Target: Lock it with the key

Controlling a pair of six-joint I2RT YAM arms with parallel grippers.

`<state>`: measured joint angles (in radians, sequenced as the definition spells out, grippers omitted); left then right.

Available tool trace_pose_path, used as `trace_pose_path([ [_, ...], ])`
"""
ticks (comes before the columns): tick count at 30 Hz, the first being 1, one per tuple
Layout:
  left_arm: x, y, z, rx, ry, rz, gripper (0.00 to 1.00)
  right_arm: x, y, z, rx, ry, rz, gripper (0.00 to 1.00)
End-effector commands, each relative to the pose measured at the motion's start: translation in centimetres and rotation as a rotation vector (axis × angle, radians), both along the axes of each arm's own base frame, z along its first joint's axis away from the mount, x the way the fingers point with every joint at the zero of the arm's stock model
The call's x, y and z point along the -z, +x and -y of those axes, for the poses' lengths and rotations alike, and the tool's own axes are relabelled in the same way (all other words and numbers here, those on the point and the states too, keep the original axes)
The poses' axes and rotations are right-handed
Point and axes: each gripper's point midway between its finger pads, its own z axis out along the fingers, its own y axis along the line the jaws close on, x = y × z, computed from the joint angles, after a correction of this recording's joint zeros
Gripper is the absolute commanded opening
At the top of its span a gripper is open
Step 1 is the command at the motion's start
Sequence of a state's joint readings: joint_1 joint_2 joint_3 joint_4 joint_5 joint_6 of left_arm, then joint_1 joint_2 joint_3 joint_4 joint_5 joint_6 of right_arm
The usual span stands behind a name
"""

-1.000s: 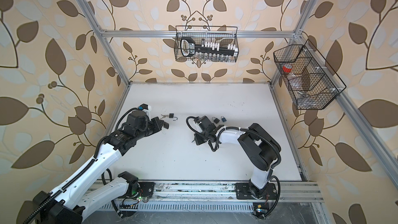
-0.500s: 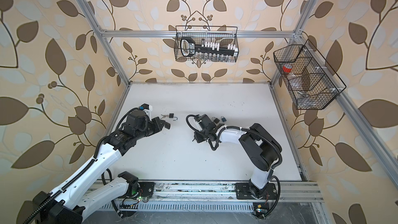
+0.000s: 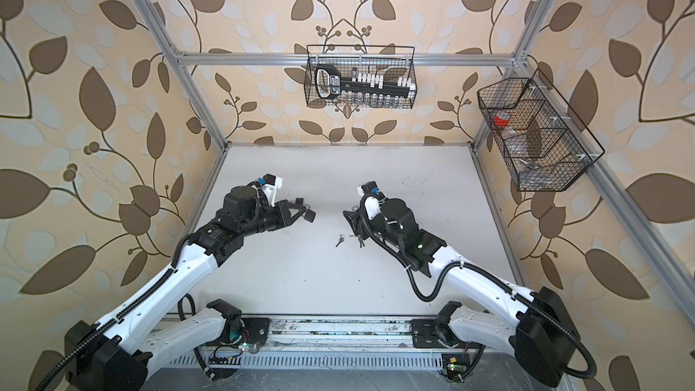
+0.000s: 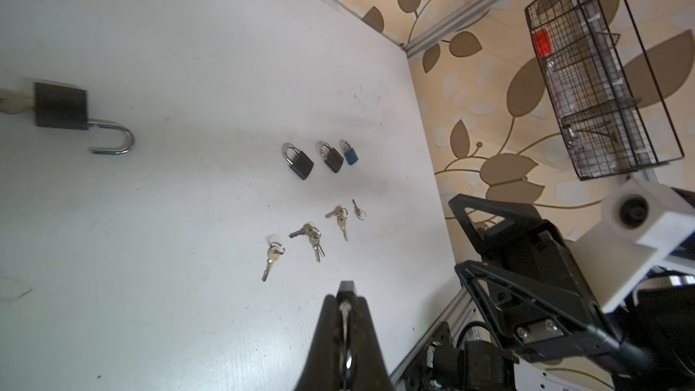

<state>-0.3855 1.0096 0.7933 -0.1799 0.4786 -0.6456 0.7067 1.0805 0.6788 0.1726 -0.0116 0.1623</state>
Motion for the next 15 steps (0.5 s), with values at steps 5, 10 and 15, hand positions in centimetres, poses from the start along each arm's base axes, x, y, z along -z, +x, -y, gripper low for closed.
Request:
trace_pose_path([
  [5,-7.6,-1.9,4.7,0.25,-0.118,0.232,0.0,-5.4,-2.6,-0.4,-0.151,0.015,0.311,0.68],
  [10,-8.1,-2.8,6.5,0.286,-0.138,0.238,0.0,-5.5,-4.8,-2.4,-0.304,-0.035,0.378,0.63],
  [15,-8.0,-3.4,7.5,0.305,-0.133,0.236,0.0,-4.9,-5.8,-3.7,-0.328,-0.118,0.426,0.63],
])
